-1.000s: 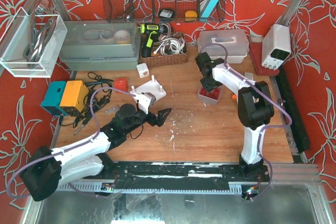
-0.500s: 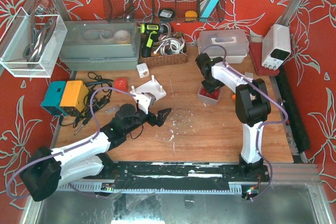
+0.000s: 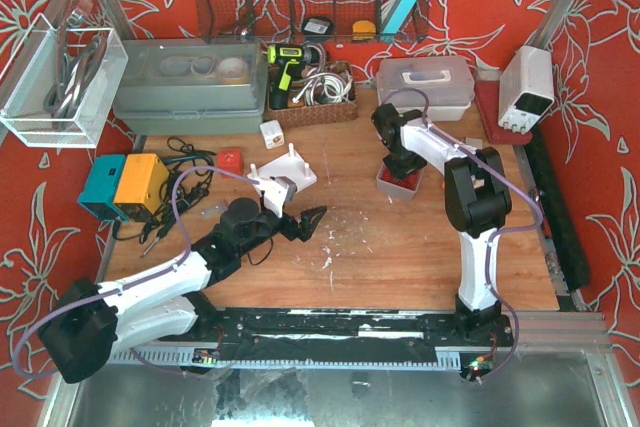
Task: Install the large spring
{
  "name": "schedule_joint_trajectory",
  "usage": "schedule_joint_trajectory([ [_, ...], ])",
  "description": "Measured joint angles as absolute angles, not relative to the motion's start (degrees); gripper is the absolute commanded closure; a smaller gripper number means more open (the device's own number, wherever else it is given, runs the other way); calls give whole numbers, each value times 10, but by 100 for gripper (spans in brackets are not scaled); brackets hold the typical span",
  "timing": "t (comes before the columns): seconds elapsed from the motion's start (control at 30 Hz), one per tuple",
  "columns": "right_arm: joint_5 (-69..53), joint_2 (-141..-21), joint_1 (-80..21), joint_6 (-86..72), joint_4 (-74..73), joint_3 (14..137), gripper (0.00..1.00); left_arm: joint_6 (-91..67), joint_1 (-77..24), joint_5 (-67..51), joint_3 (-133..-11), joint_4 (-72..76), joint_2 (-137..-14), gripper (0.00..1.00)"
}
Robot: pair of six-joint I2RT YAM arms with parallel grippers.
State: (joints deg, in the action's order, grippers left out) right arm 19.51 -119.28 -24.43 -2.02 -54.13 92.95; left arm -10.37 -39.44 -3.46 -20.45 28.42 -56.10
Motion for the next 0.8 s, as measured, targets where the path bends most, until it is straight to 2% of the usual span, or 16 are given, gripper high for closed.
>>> schedule_joint_trajectory([
  [0.2,192,-1193,-244,-19,-543,937,79,-103,-394,-33,-204,284,-561,0],
  [0.3,187,-1192,-244,-19,-542,941,84,-103,-394,-29,-204,284,-561,0],
  [0.8,179,-1171,-243,-21,-545,941,91,-103,-394,-20,-204,284,-561,0],
])
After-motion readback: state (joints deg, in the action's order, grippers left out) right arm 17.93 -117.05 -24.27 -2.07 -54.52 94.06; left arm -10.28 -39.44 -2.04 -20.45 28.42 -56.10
